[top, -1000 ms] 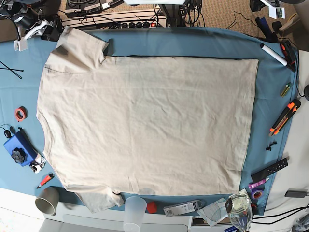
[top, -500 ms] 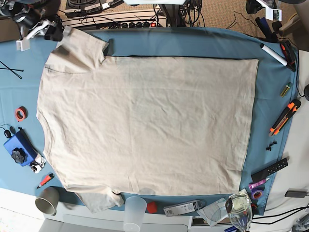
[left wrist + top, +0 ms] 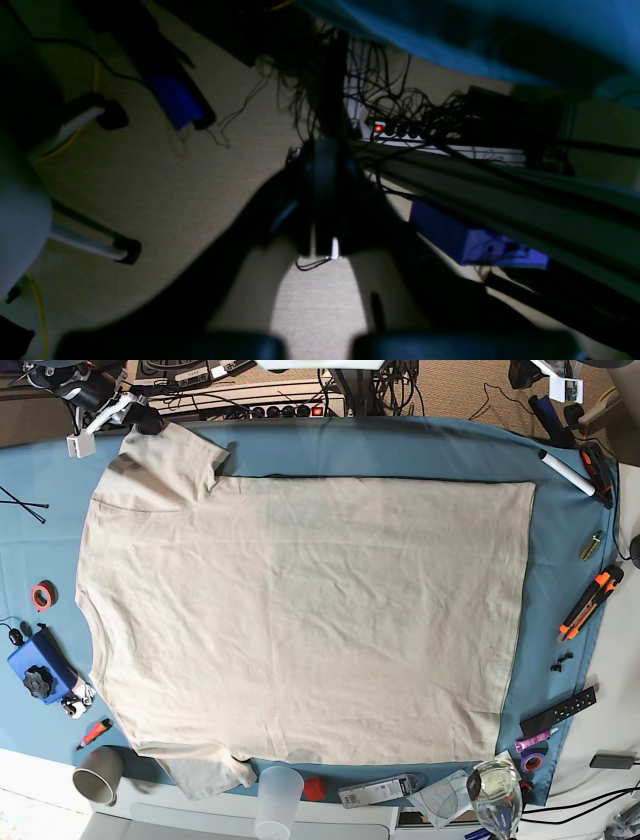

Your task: Fold the T-shirt properly

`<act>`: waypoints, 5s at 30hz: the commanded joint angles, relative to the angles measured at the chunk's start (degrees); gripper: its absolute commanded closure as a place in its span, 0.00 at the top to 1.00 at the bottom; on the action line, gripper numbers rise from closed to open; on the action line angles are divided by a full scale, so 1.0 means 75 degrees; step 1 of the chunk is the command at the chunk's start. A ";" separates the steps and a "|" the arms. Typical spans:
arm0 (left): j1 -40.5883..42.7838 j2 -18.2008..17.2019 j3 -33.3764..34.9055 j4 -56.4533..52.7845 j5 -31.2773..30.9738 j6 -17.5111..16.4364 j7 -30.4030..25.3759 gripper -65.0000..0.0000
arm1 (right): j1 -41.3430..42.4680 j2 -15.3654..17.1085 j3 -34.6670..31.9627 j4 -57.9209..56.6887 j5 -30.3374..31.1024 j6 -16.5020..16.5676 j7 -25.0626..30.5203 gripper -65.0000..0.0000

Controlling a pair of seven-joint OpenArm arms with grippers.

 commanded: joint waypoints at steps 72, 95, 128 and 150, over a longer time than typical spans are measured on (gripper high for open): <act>-0.4680 0.0481 -0.0067 -0.1932 0.1142 0.1381 0.0417 0.45 | -0.0087 0.0169 0.1734 0.0111 0.1714 0.0031 -0.1174 0.00; -0.4692 0.0597 -0.0047 -0.1900 -0.0184 0.0903 0.1588 0.45 | -0.0085 0.0169 0.1734 0.0111 0.1716 0.0031 -0.1172 0.00; -0.3372 0.0676 -0.0055 0.0000 -0.0332 0.0854 0.1950 0.00 | -0.0813 0.0530 0.2763 0.0111 0.2793 0.0031 -0.1357 0.00; -0.2241 0.0676 -0.1198 0.0388 -0.1314 0.0458 0.2541 0.00 | -0.1445 0.0061 0.2850 0.1454 0.2793 0.0031 -0.1357 0.00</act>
